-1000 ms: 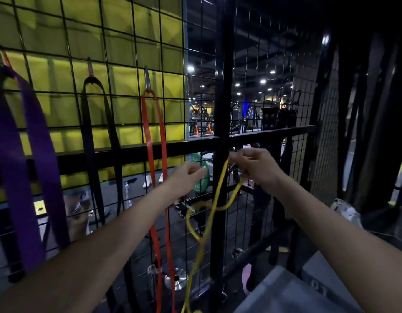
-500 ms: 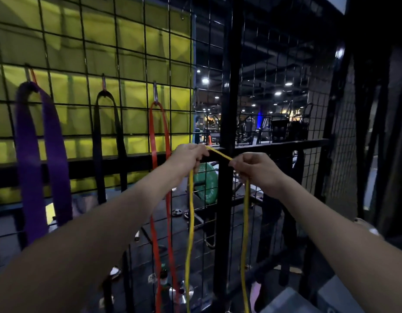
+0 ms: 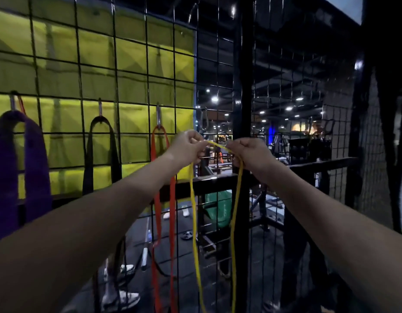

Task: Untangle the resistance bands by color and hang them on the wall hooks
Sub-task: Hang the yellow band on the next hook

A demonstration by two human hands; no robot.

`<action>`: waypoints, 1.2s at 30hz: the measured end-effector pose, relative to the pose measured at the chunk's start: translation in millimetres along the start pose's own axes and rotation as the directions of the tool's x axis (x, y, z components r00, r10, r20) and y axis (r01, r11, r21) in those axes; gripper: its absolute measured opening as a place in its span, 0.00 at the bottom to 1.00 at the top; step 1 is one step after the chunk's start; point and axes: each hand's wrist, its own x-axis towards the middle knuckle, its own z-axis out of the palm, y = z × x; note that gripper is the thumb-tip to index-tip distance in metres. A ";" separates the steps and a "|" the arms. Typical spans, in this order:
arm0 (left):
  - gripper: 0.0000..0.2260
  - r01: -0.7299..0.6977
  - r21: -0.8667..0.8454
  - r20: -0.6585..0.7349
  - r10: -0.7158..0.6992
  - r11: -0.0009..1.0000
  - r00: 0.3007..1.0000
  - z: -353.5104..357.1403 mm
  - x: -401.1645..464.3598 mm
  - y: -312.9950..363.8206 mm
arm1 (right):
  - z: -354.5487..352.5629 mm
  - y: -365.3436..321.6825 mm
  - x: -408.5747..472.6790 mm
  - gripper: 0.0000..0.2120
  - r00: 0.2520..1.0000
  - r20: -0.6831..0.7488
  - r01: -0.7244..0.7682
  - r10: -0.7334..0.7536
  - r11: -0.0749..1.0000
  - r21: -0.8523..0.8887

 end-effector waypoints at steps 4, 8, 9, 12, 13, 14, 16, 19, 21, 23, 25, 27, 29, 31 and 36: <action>0.03 -0.098 0.286 -0.105 0.133 0.953 0.986 -8.2 36.9 -2.0 | 11.5 3.7 38.5 0.13 0.999 -0.030 0.032 -0.033 0.999 -0.036; 0.02 -0.175 0.462 -0.122 0.257 0.870 0.959 -13.9 67.2 -3.8 | 19.8 4.2 73.8 0.13 0.997 -0.009 0.073 -0.075 0.988 -0.133; 0.02 -0.192 0.482 -0.113 0.278 0.855 0.954 -13.6 74.0 -4.2 | 20.9 4.6 82.8 0.13 0.995 -0.010 0.093 -0.096 0.983 -0.156; 0.02 -0.232 0.484 -0.096 0.314 0.844 0.944 -12.3 91.9 -5.5 | 23.6 6.4 109.0 0.15 0.986 -0.048 0.146 -0.161 0.962 -0.232; 0.02 -0.242 0.483 -0.085 0.320 0.842 0.944 -12.2 97.9 -5.7 | 24.7 6.4 116.7 0.15 0.983 -0.061 0.154 -0.172 0.961 -0.230; 0.01 -0.252 0.488 -0.072 0.327 0.836 0.942 -12.6 102.7 -5.9 | 25.6 5.5 123.1 0.15 0.982 -0.068 0.158 -0.177 0.963 -0.220; 0.02 -0.269 0.505 -0.053 0.340 0.820 0.939 -14.2 110.2 -6.3 | 29.0 2.3 132.0 0.15 0.985 -0.058 0.152 -0.165 0.971 -0.187; 0.02 -0.292 0.527 -0.039 0.366 0.798 0.930 -16.2 117.0 -6.2 | 36.9 -3.7 141.8 0.09 0.995 -0.015 0.101 -0.103 0.990 -0.098; 0.02 -0.301 0.536 -0.034 0.376 0.789 0.926 -17.3 119.7 -6.2 | 40.8 -8.1 143.7 0.08 0.998 -0.018 0.058 -0.060 0.995 -0.075; 0.02 -0.299 0.540 -0.031 0.374 0.787 0.927 -18.0 121.9 -5.9 | 42.8 -10.9 146.3 0.12 0.999 -0.035 0.020 -0.021 0.999 -0.047; 0.02 -0.294 0.545 -0.031 0.369 0.785 0.929 -18.2 123.6 -5.7 | 42.6 -12.9 149.0 0.13 1.000 -0.030 -0.009 0.008 1.000 -0.030; 0.02 -0.289 0.549 -0.033 0.366 0.785 0.930 -18.3 124.0 -4.8 | 42.2 -14.9 150.5 0.11 0.999 -0.014 -0.031 0.030 0.998 -0.045; 0.03 -0.284 0.546 -0.038 0.362 0.788 0.931 -18.7 124.3 -4.2 | 43.0 -16.4 150.1 0.09 0.999 0.020 -0.031 0.032 0.998 -0.047; 0.02 -0.280 0.541 -0.040 0.358 0.793 0.933 -19.1 124.2 -3.4 | 43.4 -16.4 149.9 0.09 0.998 0.055 -0.028 0.029 0.999 -0.016; 0.04 -0.291 0.548 -0.033 0.369 0.784 0.929 -20.1 123.1 -2.1 | 38.6 -17.8 149.9 0.08 0.998 0.057 0.000 0.001 1.000 -0.017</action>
